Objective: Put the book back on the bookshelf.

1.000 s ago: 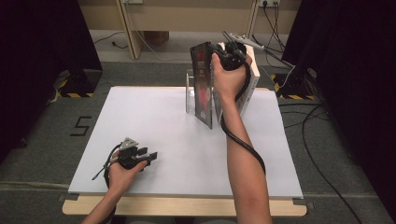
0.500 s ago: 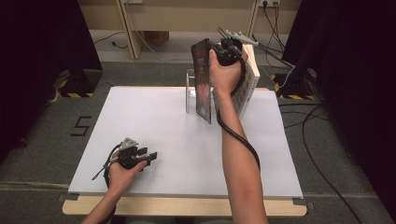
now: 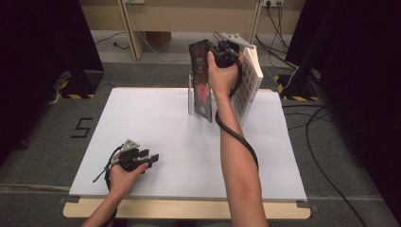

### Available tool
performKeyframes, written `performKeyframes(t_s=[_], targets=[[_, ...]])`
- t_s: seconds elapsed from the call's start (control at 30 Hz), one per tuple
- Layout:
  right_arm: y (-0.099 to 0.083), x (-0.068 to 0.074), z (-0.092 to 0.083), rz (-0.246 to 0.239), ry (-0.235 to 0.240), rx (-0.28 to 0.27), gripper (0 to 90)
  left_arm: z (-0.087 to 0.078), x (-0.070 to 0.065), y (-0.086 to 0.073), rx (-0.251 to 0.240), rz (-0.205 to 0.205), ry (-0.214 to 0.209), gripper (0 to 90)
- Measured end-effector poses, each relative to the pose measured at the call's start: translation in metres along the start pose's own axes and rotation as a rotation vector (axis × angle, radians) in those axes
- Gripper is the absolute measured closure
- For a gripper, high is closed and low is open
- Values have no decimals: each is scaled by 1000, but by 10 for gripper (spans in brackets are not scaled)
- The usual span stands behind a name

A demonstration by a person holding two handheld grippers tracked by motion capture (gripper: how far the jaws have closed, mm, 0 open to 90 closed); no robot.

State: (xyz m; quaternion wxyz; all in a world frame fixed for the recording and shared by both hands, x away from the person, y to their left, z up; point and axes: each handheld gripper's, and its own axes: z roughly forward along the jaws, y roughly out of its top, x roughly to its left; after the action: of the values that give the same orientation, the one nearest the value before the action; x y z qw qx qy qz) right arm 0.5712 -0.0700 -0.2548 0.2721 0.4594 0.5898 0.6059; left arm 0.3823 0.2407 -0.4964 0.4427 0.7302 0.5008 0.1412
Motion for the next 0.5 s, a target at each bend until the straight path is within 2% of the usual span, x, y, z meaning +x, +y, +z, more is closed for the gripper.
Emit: performKeyframes(t_s=[0.13, 0.33, 0.37, 0.5], targets=[[-5, 3, -12, -58, -14, 9, 862, 1, 0, 0, -3, 1, 1, 443], [-17, 3, -44, -115, 17, 25, 861, 2, -1, -2, 5, 0, -3, 443], [-19, 3, -49, -138, 26, 32, 861, 2, -2, -2, 7, 2, 0, 443], [-30, 5, -70, -173, 43, 77, 862, 3, -2, -2, 4, 3, -1, 443]])
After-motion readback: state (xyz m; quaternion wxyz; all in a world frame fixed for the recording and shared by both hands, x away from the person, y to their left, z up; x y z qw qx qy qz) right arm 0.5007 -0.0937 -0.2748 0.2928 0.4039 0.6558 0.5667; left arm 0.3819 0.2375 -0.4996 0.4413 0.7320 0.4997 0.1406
